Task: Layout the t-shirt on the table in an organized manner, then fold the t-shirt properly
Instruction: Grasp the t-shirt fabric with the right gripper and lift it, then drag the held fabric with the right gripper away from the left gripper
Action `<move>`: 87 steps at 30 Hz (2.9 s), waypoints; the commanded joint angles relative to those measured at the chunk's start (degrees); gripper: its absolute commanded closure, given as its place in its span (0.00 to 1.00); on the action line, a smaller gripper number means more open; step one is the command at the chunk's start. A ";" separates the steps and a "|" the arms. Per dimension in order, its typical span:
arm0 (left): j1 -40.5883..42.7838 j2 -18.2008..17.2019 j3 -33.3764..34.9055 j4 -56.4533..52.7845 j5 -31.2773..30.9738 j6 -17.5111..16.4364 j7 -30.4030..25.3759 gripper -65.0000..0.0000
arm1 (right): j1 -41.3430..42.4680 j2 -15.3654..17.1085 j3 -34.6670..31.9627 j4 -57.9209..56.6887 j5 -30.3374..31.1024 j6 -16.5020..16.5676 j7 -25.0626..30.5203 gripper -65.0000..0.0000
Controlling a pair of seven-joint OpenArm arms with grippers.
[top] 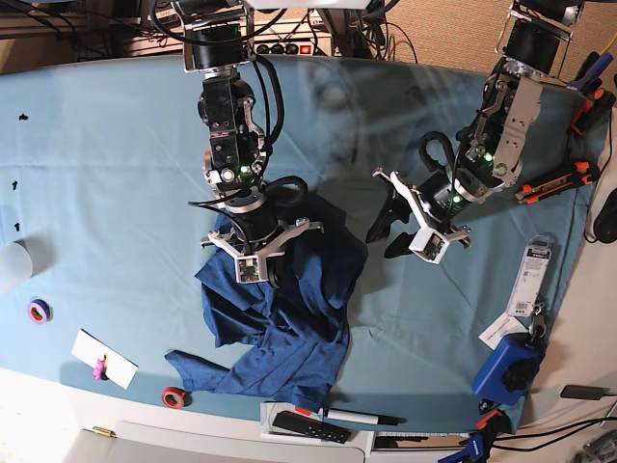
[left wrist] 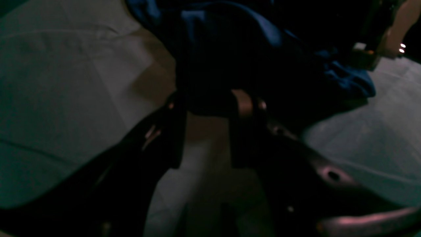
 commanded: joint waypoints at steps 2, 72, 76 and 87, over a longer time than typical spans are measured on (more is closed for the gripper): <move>-1.05 -0.33 -0.37 0.85 -0.59 0.00 -1.66 0.65 | 1.36 -0.33 -0.15 0.83 0.02 -1.09 1.97 1.00; -0.90 -0.33 -0.37 0.72 2.05 3.43 -0.83 0.65 | -16.55 7.91 -17.14 37.90 21.75 29.09 -43.50 0.89; -0.92 -0.33 -0.37 0.72 3.48 3.48 -0.83 0.65 | -16.55 7.91 -17.14 37.90 26.71 29.09 -43.08 0.52; -0.94 -0.33 -0.39 0.72 5.05 4.76 -0.85 0.65 | -15.96 7.26 -12.02 37.90 15.67 16.20 -25.44 0.52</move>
